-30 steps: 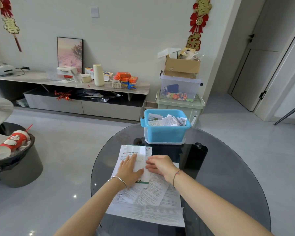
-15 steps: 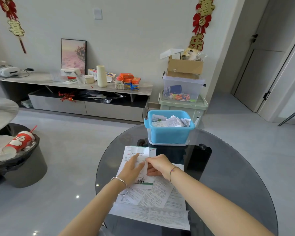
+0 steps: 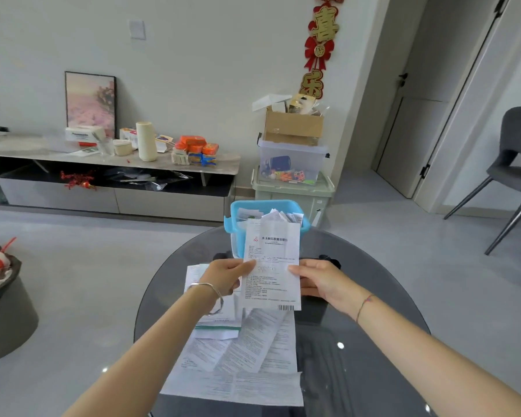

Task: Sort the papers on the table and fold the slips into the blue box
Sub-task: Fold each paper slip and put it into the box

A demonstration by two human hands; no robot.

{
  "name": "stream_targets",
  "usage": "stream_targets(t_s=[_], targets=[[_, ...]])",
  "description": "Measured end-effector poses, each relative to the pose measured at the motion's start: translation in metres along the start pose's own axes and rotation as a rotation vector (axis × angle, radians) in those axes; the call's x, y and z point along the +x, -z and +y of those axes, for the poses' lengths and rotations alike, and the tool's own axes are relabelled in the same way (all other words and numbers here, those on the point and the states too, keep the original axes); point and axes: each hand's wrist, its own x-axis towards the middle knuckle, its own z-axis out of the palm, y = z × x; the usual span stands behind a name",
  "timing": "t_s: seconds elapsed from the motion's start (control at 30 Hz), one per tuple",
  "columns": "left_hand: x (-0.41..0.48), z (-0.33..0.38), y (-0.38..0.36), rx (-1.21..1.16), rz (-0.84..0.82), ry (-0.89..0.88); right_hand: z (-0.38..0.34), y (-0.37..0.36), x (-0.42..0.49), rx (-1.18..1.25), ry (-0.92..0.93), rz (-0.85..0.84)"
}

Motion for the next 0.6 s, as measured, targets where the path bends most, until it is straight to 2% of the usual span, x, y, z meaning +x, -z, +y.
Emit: stream_targets(t_s=[0.13,0.27,0.37,0.43,0.5,0.6], targets=[[0.006,0.017,-0.047,0.032,-0.130,-0.063,0.004,0.048,-0.023,-0.077,0.123,0.086],[0.007,0.021,-0.087,0.157,-0.135,-0.385,0.011,0.085,-0.046,-0.314,0.385,0.255],[0.007,0.005,-0.107,0.365,-0.225,-0.497,0.040,0.105,-0.060,-0.573,0.443,0.286],[0.004,-0.012,-0.118,0.586,-0.323,-0.513,0.068,0.116,-0.067,-0.915,0.484,0.266],[0.002,-0.029,-0.125,0.744,-0.421,-0.528,0.094,0.127,-0.069,-1.194,0.566,0.154],[0.003,-0.046,-0.132,0.987,-0.482,-0.575,0.117,0.135,-0.073,-1.309,0.606,0.069]])
